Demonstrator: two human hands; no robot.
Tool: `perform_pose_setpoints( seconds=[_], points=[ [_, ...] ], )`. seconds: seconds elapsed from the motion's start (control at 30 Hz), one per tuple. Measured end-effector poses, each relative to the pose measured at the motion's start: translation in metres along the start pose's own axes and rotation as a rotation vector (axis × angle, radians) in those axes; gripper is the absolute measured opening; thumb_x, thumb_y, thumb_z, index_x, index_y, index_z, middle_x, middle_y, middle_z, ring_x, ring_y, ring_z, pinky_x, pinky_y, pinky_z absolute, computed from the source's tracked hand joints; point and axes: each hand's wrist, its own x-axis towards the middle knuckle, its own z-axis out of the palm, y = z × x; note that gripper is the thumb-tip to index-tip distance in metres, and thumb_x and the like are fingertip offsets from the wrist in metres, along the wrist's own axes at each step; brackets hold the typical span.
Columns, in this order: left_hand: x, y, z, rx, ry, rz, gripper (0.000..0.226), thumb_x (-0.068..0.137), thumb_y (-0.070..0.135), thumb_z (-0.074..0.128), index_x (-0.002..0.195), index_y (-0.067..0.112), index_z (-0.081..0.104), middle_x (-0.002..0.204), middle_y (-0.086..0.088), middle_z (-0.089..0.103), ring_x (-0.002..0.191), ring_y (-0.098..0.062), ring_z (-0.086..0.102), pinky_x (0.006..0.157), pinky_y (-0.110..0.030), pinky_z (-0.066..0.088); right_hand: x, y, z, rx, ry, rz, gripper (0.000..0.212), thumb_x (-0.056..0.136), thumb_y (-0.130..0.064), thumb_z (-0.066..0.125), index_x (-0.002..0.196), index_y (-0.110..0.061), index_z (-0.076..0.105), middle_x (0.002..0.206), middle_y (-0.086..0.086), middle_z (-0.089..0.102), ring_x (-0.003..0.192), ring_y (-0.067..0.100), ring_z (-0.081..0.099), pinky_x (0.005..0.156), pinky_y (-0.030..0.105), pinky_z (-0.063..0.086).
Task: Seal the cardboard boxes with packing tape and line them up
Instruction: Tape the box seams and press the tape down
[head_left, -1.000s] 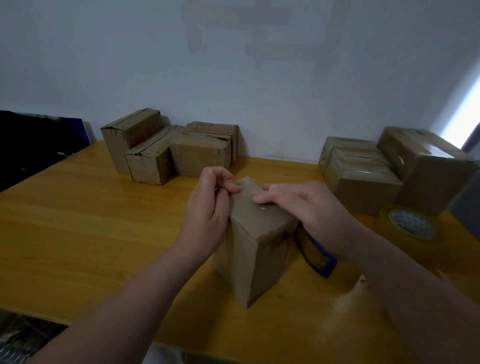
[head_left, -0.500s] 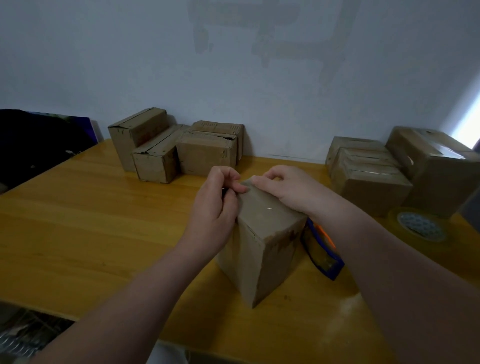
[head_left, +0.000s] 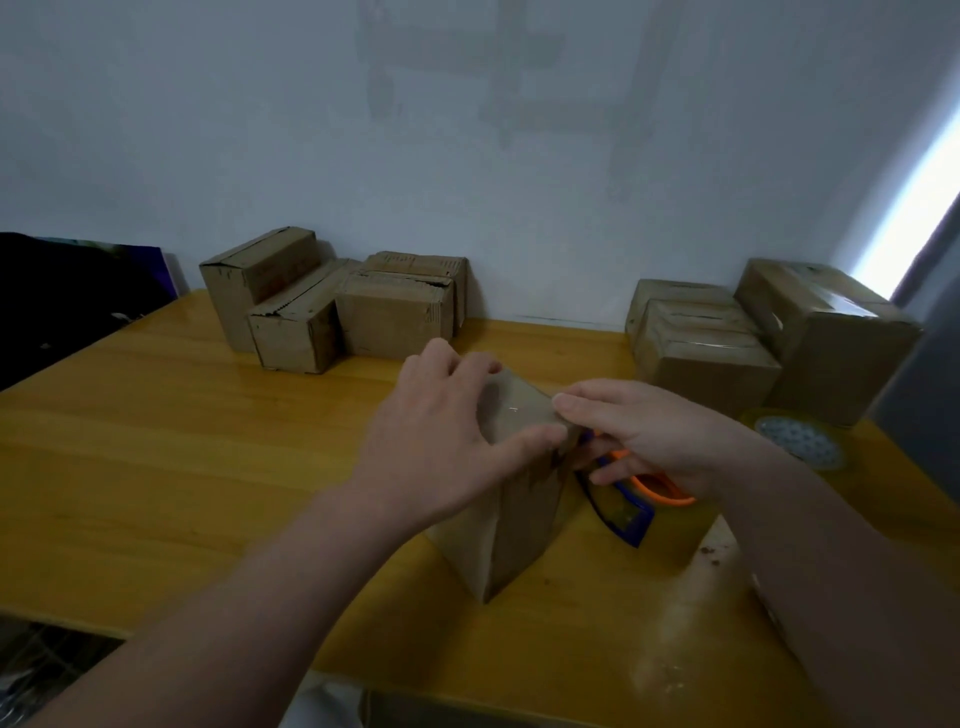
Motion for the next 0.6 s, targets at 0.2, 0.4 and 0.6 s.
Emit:
perform_pose_setpoints(
  seconds=[0.2,0.4,0.6],
  points=[
    [0.006,0.006,-0.011,0.07,-0.304,-0.131,0.105,0.064,0.081,0.054,0.148,0.029,0.018,0.148,0.004,0.017,0.134,-0.025,0.019,0.105,-0.04,0.03,0.0,0.001,0.005,0.084,0.156,-0.003,0.014,0.098,-0.035,0.048,0.096,-0.032,0.062,0.101,-0.001,0.064,0.092,0.019,0.066,0.082,0.033,0.055],
    [0.02,-0.01,-0.011,-0.081,-0.204,-0.198,0.107,0.061,0.072,0.058,0.15,0.026,0.021,0.141,-0.003,0.03,0.126,-0.027,0.027,0.094,-0.04,0.038,0.009,0.001,0.011,-0.082,0.317,-0.034,0.021,0.1,-0.027,0.044,0.117,-0.027,0.058,0.102,-0.005,0.062,0.091,0.015,0.062,0.072,0.026,0.052],
    [0.014,-0.048,0.006,-0.652,-0.033,-0.259,0.099,0.05,0.064,0.066,0.142,0.037,0.037,0.135,0.003,0.037,0.118,-0.018,0.044,0.094,-0.04,0.048,0.016,0.007,0.01,-0.106,0.35,0.028,0.039,0.1,-0.038,0.041,0.136,-0.025,0.048,0.111,-0.005,0.056,0.098,0.015,0.056,0.082,0.032,0.051]
  ],
)
